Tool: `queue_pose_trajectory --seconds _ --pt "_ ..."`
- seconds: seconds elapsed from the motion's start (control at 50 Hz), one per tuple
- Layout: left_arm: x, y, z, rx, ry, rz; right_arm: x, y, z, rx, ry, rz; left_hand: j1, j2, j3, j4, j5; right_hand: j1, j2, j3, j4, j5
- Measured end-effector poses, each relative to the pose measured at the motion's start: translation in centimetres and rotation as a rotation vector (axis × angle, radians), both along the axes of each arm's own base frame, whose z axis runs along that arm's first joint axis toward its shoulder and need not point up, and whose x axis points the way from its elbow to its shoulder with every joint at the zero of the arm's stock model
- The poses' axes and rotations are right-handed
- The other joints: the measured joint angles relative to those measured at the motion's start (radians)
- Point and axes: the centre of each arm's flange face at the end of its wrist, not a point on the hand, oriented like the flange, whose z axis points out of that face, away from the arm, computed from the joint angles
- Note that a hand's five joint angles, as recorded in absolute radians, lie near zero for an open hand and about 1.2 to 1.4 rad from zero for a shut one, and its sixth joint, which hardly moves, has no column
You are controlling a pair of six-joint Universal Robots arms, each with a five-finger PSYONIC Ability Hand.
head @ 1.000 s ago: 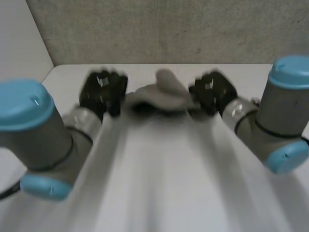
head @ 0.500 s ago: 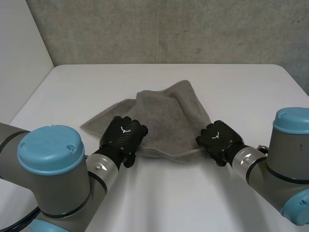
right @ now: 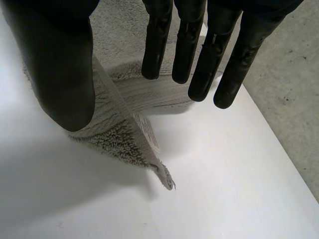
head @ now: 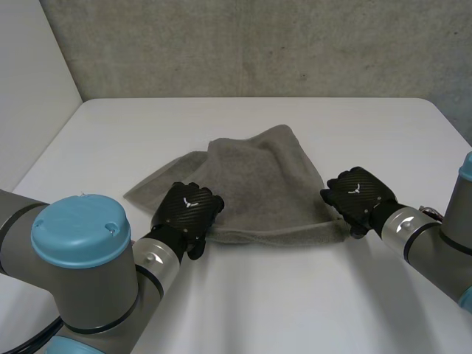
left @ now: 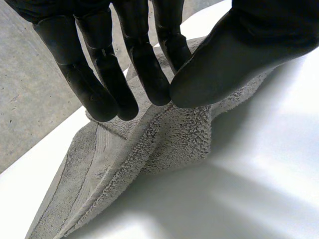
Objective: Fold the towel.
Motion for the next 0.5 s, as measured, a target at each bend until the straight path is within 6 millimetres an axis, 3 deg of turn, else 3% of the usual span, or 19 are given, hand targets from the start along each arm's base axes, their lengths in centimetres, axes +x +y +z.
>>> queue_pose_trajectory --seconds 0.3,0.4,0.5 --pt "0.1 -0.2 -0.1 -0.001 0.003 0.007 -0.2 -0.3 -2.1 0.093 0.011 -0.003 0.000 0.000 0.000 0.000 0.000 0.222 0.189 0.209 0.195 0.238" --pt "0.1 -0.3 -0.1 -0.001 0.004 0.008 -0.4 -0.4 -2.5 0.109 0.012 -0.009 0.000 0.000 0.000 0.000 0.000 0.710 0.671 0.675 0.678 0.725" --pt "0.1 -0.3 -0.1 -0.003 0.005 0.008 -0.8 -1.0 -2.0 0.107 -0.018 -0.041 0.000 0.000 -0.002 0.000 0.000 0.740 0.697 0.716 0.725 0.766"
